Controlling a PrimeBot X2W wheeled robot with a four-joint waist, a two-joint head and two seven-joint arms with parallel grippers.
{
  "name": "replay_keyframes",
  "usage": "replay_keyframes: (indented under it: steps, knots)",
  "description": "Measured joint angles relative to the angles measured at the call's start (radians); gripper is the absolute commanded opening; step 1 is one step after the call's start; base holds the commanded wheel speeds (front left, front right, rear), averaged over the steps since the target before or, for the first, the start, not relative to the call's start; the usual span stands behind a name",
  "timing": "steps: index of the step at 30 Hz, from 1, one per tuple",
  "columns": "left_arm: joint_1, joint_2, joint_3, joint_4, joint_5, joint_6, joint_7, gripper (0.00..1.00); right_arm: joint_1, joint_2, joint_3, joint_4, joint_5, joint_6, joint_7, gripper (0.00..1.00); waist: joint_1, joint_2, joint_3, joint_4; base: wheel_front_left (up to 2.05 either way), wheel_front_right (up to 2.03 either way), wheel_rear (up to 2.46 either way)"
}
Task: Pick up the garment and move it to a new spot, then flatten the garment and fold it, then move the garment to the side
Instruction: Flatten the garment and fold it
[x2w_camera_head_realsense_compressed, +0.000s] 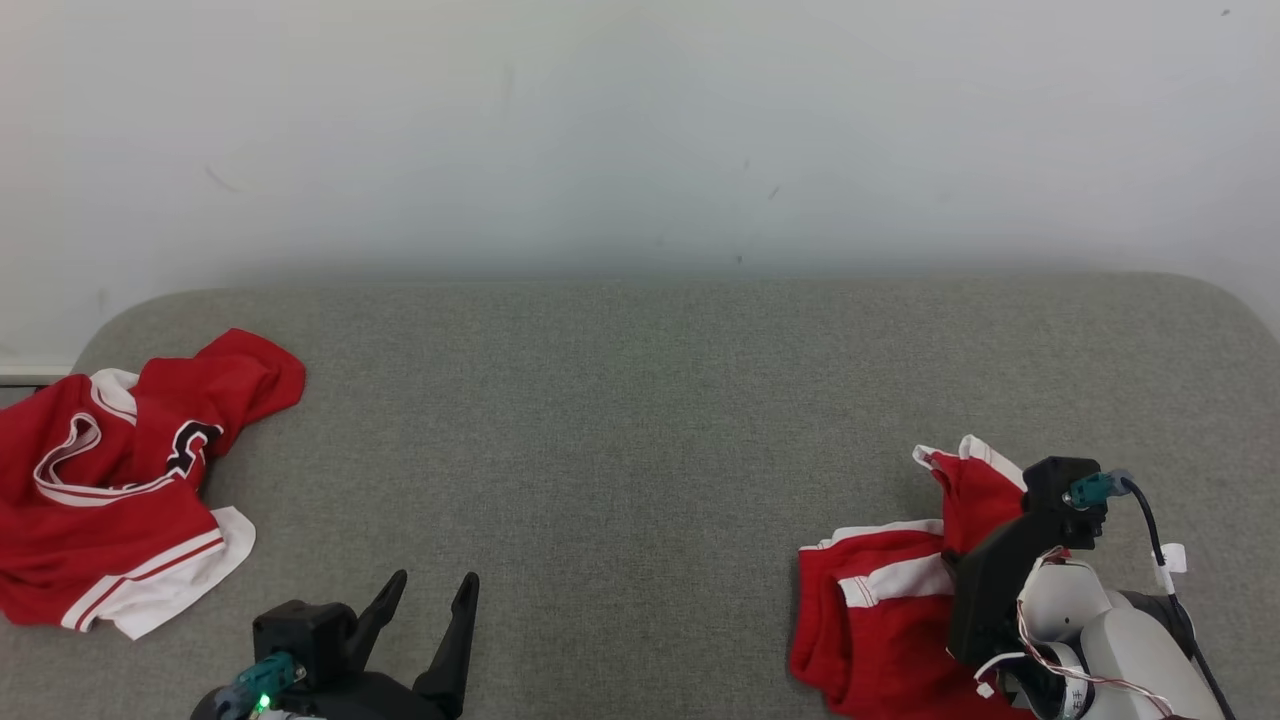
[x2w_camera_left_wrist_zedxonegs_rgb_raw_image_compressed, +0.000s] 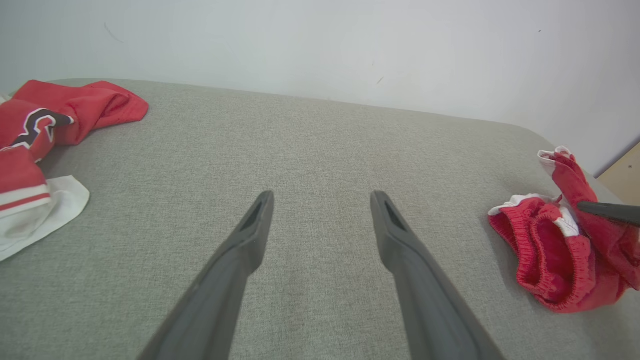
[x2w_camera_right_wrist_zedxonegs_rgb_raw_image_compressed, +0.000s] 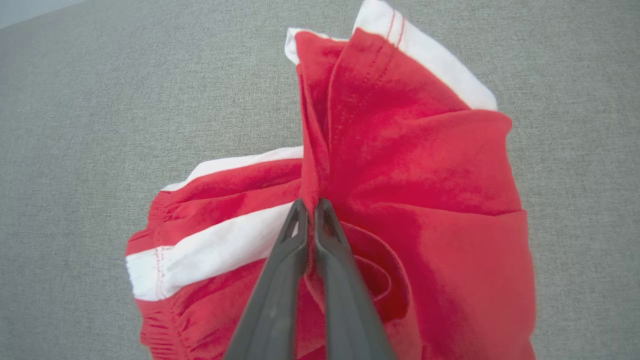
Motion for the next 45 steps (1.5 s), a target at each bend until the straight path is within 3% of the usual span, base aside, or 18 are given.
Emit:
replay_keyframes:
  steps: [20,28,37,38,39,40,45]
  knots:
    - [0.000,-0.001,-0.006,0.003,0.000,-0.001,0.002,1.00,0.109,0.006,0.174,-0.229,0.047,-0.004,0.053,0.00,0.0000,0.0000,-0.014,-0.009,0.00,0.00,0.00]
    - [0.000,0.000,-0.009,0.004,0.000,-0.002,0.005,1.00,0.113,0.006,0.277,-0.275,0.132,-0.072,0.061,0.00,0.0000,0.0000,-0.016,-0.010,0.00,0.00,0.00]
    - [0.000,-0.001,-0.014,0.004,0.000,-0.008,0.006,1.00,0.112,0.006,0.307,-0.278,0.155,-0.109,0.072,0.00,0.0000,0.0001,-0.011,-0.006,0.00,0.00,0.00]
    - [0.000,0.000,-0.014,0.004,0.000,-0.008,0.007,1.00,0.113,0.006,0.307,-0.275,0.155,-0.109,0.079,0.05,0.0000,0.0000,-0.010,-0.005,0.00,0.00,0.00]
    - [0.000,0.000,-0.014,0.003,0.000,-0.008,0.009,1.00,0.114,0.006,0.306,-0.274,0.155,-0.109,0.078,0.88,0.0000,0.0000,-0.009,-0.004,0.00,0.00,0.00]
    - [0.000,0.000,-0.013,0.003,0.000,-0.008,0.009,1.00,0.116,0.006,0.306,-0.276,0.158,-0.110,0.078,1.00,0.0000,0.0001,-0.009,-0.003,0.00,0.00,0.00]
    - [0.000,0.000,-0.009,0.003,-0.001,-0.008,0.009,1.00,0.127,0.006,0.310,-0.335,0.244,-0.118,0.078,1.00,0.0000,0.0000,-0.005,-0.001,0.00,0.00,0.00]
